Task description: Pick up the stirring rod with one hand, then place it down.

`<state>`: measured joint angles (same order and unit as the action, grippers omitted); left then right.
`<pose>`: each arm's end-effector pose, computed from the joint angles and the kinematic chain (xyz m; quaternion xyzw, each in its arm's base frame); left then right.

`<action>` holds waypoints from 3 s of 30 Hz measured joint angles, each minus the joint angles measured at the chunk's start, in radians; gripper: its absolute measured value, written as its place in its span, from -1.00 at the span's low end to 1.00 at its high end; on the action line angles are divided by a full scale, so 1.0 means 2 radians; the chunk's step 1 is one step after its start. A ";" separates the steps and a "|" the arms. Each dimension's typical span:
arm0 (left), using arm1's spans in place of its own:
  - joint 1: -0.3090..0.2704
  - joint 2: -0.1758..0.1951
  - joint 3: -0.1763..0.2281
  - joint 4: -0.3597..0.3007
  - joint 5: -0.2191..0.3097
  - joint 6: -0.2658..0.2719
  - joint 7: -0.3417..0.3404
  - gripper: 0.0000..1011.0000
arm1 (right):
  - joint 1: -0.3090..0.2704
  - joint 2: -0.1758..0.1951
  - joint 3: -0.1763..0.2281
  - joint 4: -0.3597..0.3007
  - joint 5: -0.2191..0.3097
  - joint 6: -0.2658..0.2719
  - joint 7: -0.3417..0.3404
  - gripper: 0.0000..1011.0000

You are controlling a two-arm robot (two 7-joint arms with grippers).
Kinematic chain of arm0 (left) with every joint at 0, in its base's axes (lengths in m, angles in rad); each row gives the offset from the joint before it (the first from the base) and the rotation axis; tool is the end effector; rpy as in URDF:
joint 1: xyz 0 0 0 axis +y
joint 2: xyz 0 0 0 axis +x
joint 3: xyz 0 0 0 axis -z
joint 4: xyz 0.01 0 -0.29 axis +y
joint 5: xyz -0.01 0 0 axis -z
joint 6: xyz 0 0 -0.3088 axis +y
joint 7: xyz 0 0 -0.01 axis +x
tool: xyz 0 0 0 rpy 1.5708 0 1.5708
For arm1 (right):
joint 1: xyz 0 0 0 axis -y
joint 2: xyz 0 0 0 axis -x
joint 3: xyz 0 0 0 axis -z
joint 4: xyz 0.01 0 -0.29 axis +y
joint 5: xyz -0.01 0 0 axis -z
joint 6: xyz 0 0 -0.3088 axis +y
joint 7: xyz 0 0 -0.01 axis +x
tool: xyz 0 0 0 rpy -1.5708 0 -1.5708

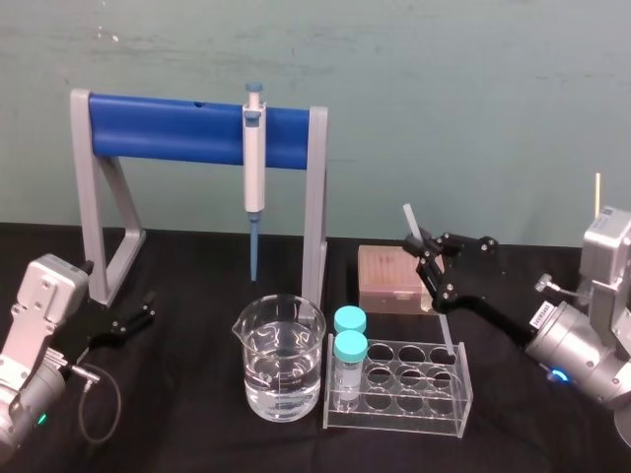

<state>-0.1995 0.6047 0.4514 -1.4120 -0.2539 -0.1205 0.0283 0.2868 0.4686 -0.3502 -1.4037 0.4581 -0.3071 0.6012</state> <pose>0.3581 0.0827 -0.3023 0.1415 -0.1325 0.5799 0.7913 0.3935 -0.0605 -0.2612 0.0501 -0.1348 -0.3528 0.9246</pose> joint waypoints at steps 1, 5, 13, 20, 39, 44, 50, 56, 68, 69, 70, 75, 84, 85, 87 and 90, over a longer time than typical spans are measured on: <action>0.000 0.000 0.000 0.000 0.000 0.000 0.000 0.98 | -0.003 -0.001 0.003 -0.005 -0.005 -0.008 -0.004 -0.86; 0.000 0.000 0.000 0.000 0.000 0.000 0.000 0.98 | -0.010 -0.006 0.013 -0.016 -0.015 -0.024 -0.013 -0.86; 0.000 0.000 0.000 0.000 0.000 0.000 0.000 0.98 | -0.023 -0.028 0.032 -0.018 -0.040 -0.071 -0.041 -0.86; 0.000 0.000 0.000 0.000 0.000 0.000 0.000 0.98 | -0.034 -0.048 0.046 0.001 -0.064 -0.122 -0.058 -0.86; 0.000 0.000 0.000 0.000 0.000 0.000 0.000 0.98 | -0.062 -0.086 0.079 0.014 -0.084 -0.145 -0.083 -0.86; 0.000 0.000 0.000 0.000 0.000 0.000 0.000 0.98 | -0.066 -0.090 0.084 0.010 -0.090 -0.141 -0.087 -0.86; 0.000 0.000 0.000 0.000 0.000 0.000 0.000 0.98 | -0.065 -0.089 0.083 0.010 -0.090 -0.141 -0.087 -0.86; 0.000 0.000 0.000 0.000 0.000 0.000 0.000 0.98 | -0.065 -0.089 0.082 0.010 -0.089 -0.141 -0.086 -0.86; 0.000 0.000 0.000 0.000 0.000 0.000 0.000 0.98 | -0.064 -0.088 0.081 0.011 -0.088 -0.141 -0.085 -0.86; 0.000 0.000 0.000 0.000 0.000 0.000 0.000 0.98 | -0.064 -0.088 0.081 0.011 -0.088 -0.141 -0.085 -0.86; 0.000 0.000 0.000 0.000 0.000 0.000 0.000 0.98 | -0.064 -0.088 0.081 0.011 -0.088 -0.141 -0.085 -0.86; 0.000 0.000 0.000 0.000 0.000 0.000 0.000 0.98 | -0.064 -0.088 0.081 0.011 -0.088 -0.141 -0.085 -0.86; 0.000 0.000 0.000 0.000 0.000 0.000 0.000 0.98 | -0.064 -0.088 0.081 0.011 -0.087 -0.141 -0.085 -0.86; 0.000 0.000 0.000 0.000 0.000 0.000 0.000 0.98 | -0.064 -0.088 0.081 0.011 -0.087 -0.141 -0.085 -0.86; 0.000 0.000 0.000 0.000 0.000 0.000 0.000 0.98 | -0.064 -0.088 0.081 0.011 -0.087 -0.141 -0.085 -0.86; 0.000 0.000 0.000 0.000 0.000 0.000 0.000 0.98 | -0.064 -0.088 0.081 0.011 -0.087 -0.141 -0.085 -0.86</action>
<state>-0.1995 0.6047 0.4514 -1.4120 -0.2539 -0.1205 0.0283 0.1594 0.2930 -0.1885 -1.3819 0.2833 -0.5895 0.4320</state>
